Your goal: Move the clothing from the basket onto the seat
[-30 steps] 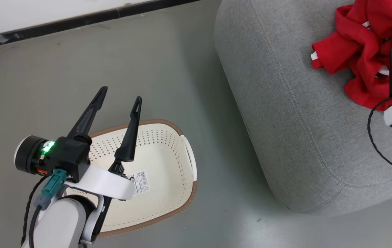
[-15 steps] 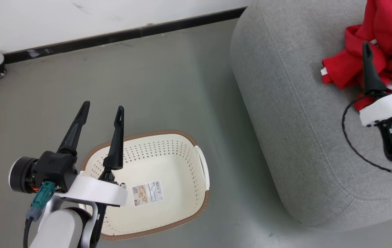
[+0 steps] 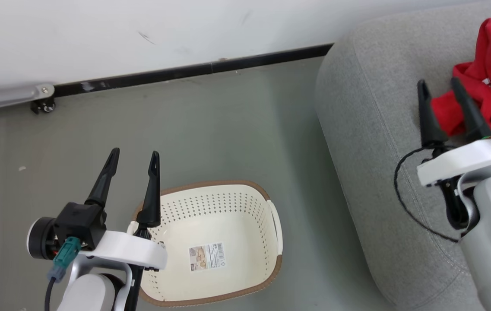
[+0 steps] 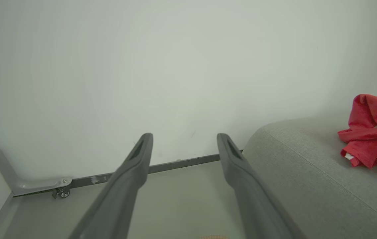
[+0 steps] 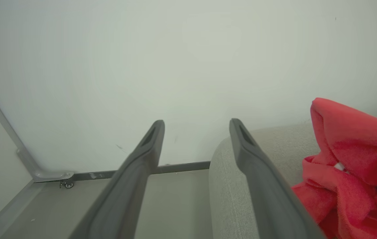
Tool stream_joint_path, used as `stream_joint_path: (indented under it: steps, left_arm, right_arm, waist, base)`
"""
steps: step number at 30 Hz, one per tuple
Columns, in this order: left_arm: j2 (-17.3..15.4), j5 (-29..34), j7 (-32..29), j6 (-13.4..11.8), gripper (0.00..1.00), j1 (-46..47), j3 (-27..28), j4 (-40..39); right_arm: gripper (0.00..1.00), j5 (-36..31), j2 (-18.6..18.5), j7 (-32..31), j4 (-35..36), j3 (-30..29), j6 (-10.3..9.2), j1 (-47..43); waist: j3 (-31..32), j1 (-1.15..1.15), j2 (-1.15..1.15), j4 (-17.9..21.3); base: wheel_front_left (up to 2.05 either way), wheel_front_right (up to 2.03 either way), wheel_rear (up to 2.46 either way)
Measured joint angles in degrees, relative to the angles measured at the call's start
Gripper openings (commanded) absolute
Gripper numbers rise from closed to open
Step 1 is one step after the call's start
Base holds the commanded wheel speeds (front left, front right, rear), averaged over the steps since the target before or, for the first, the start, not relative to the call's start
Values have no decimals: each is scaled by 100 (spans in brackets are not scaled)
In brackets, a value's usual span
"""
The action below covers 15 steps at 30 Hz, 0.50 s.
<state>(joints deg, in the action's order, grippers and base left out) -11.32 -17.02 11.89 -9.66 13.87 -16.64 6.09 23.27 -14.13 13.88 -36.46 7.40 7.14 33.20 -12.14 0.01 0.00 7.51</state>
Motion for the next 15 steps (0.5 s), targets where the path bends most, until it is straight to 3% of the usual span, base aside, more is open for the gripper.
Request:
stream_joint_path:
  steps: [15]
  left_arm:
    - [111,-111,81,-69,100,-232,57,502]
  right_arm:
    - [100,-79,339,-1,442,91,0,-881]
  waist:
    - [538,0,0,-360]
  base:
    - [0,0,0]
